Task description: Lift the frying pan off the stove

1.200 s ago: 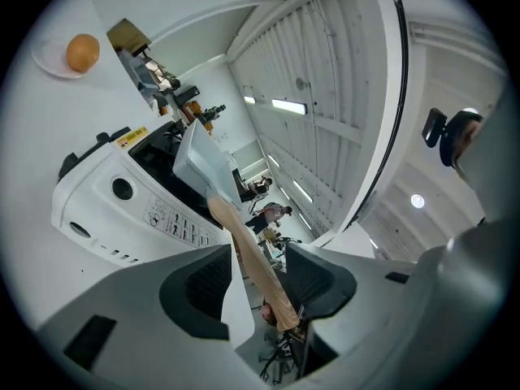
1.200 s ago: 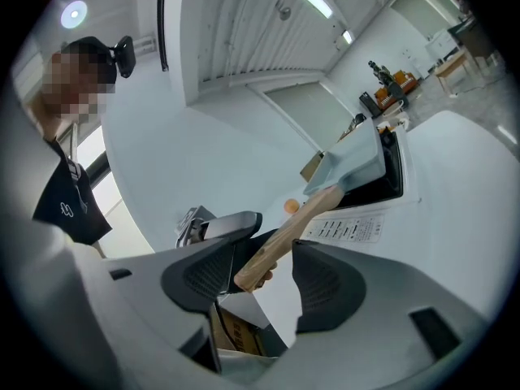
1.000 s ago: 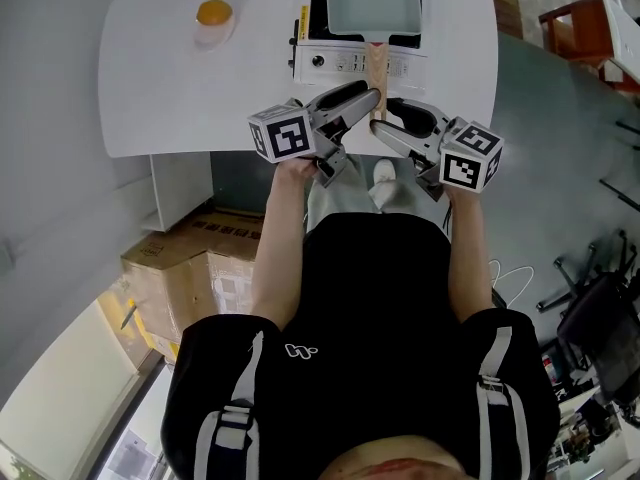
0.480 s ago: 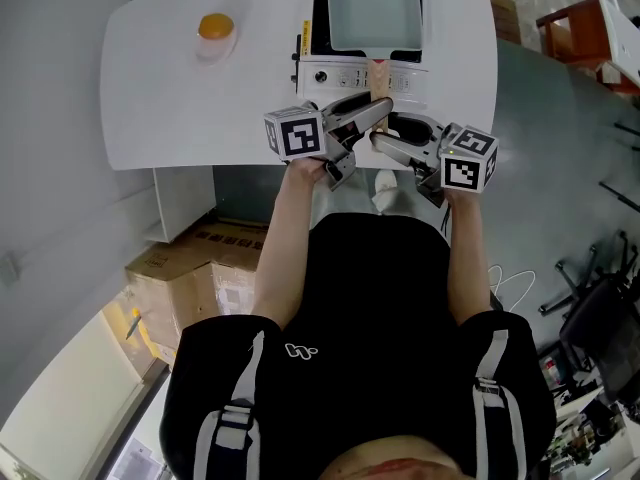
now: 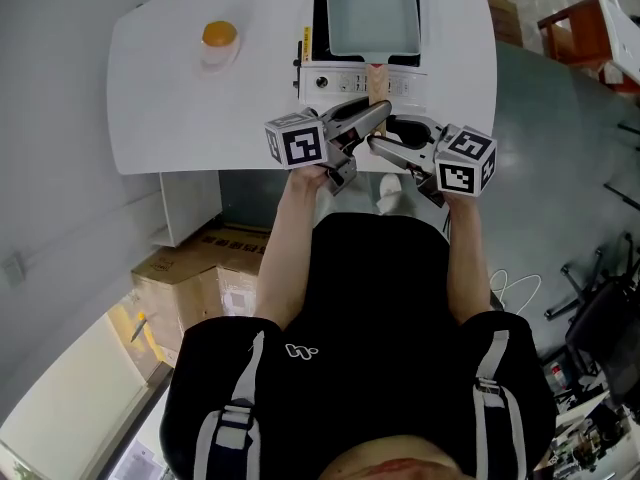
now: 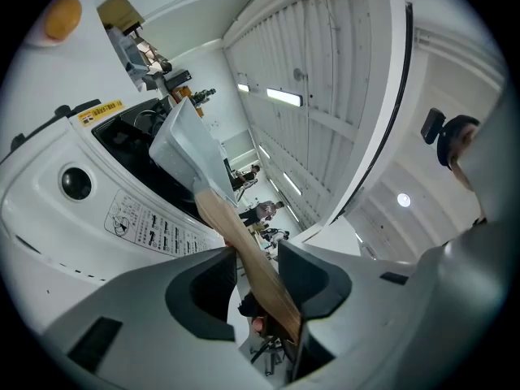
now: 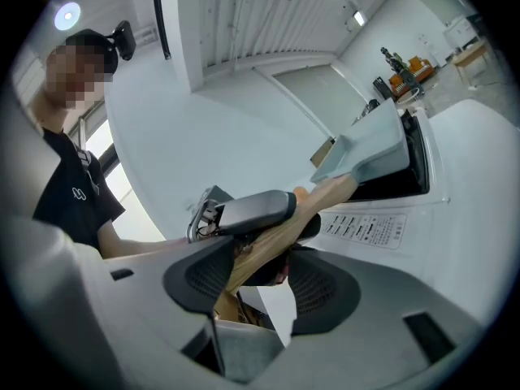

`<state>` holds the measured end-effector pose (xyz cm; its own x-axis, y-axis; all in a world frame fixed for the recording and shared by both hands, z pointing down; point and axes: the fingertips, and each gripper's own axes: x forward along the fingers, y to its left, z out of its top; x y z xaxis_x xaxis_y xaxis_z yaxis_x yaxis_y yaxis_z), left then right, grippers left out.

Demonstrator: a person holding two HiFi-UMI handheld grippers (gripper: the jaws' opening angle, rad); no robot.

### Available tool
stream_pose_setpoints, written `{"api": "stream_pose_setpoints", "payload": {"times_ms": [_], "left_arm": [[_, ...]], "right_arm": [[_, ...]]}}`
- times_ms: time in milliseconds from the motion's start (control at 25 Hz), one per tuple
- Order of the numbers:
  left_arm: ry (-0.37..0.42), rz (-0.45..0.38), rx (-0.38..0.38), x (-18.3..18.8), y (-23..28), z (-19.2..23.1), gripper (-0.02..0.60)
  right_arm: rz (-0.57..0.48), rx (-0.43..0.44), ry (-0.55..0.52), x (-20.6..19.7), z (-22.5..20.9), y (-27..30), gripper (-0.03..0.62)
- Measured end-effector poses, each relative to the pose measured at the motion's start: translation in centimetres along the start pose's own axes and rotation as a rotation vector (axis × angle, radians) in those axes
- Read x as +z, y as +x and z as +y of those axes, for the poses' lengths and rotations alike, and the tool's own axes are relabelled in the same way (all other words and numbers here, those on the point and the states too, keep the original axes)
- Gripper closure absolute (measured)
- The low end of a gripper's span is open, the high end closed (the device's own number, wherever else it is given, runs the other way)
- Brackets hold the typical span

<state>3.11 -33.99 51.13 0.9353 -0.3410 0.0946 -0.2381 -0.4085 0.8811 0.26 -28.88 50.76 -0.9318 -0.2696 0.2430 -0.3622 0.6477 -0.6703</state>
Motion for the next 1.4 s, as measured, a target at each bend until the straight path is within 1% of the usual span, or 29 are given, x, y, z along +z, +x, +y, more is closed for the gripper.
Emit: {"api": "stream_pose_setpoints", "payload": {"times_ms": [160, 400, 520, 640, 800, 1000, 1120, 1240, 1400], "left_arm": [[0.012, -0.026, 0.011, 0.2, -0.3, -0.5, 0.417], [0.026, -0.066, 0.007, 0.5, -0.9, -2.0, 0.414], [0.058, -0.099, 0.015, 1.2, -1.4, -3.0, 0.408], [0.073, -0.125, 0.022, 1.5, -1.9, -3.6, 0.408], [0.108, -0.146, 0.026, 0.2, -2.1, -6.0, 0.408], [0.164, -0.172, 0.014, 0.2, -2.4, -8.7, 0.408], [0.206, -0.173, 0.017, -0.4, -2.3, -10.4, 0.408], [0.238, -0.170, 0.012, -0.2, -2.4, -11.0, 0.408], [0.236, -0.186, -0.006, 0.0, -2.5, -11.4, 0.408]], "right_arm": [[0.001, 0.012, -0.023, 0.3, 0.6, -0.2, 0.378], [0.006, 0.011, -0.098, 1.2, 1.8, -0.9, 0.378], [-0.010, 0.020, -0.130, 2.1, 2.6, -1.4, 0.378], [-0.001, 0.033, -0.157, 2.3, 3.3, -1.4, 0.379], [-0.010, 0.067, -0.176, 1.7, 5.3, -3.0, 0.379], [-0.051, 0.109, -0.204, 2.2, 7.1, -4.2, 0.379], [-0.074, 0.130, -0.209, 2.1, 8.2, -5.3, 0.379], [-0.074, 0.146, -0.215, 2.3, 8.7, -5.4, 0.379], [-0.079, 0.160, -0.215, 2.7, 9.0, -5.5, 0.379]]}}
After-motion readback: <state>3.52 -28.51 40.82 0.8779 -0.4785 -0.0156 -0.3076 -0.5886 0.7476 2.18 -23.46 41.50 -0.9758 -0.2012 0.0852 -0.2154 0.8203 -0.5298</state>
